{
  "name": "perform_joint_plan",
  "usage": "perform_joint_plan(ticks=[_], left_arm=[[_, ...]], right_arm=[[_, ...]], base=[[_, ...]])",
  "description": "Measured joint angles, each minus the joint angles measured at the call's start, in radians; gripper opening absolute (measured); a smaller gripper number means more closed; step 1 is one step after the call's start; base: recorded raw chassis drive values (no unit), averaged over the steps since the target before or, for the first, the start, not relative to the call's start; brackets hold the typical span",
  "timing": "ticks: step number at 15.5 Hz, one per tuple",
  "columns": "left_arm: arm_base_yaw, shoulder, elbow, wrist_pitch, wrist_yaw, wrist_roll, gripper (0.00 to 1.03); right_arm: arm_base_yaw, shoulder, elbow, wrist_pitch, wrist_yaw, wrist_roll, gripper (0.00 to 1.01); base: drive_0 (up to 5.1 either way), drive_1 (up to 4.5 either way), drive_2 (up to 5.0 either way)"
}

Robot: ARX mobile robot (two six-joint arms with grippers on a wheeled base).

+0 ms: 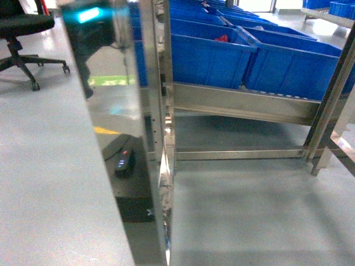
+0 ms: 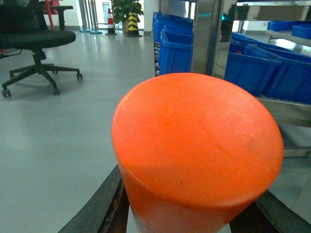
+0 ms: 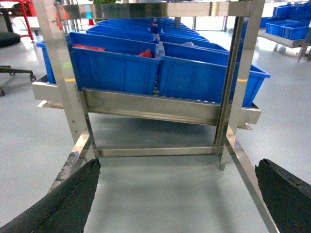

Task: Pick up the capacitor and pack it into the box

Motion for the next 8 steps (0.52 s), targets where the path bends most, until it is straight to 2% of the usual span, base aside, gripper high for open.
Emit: perform_joint_plan(ticks=[8], left_arm=[[0.0, 0.0, 0.0, 0.003, 0.0, 0.0, 0.44]], right_arm=[[0.0, 0.0, 0.0, 0.0, 0.0, 0.0, 0.98]], base=[[-4.9, 2.53, 2.5]])
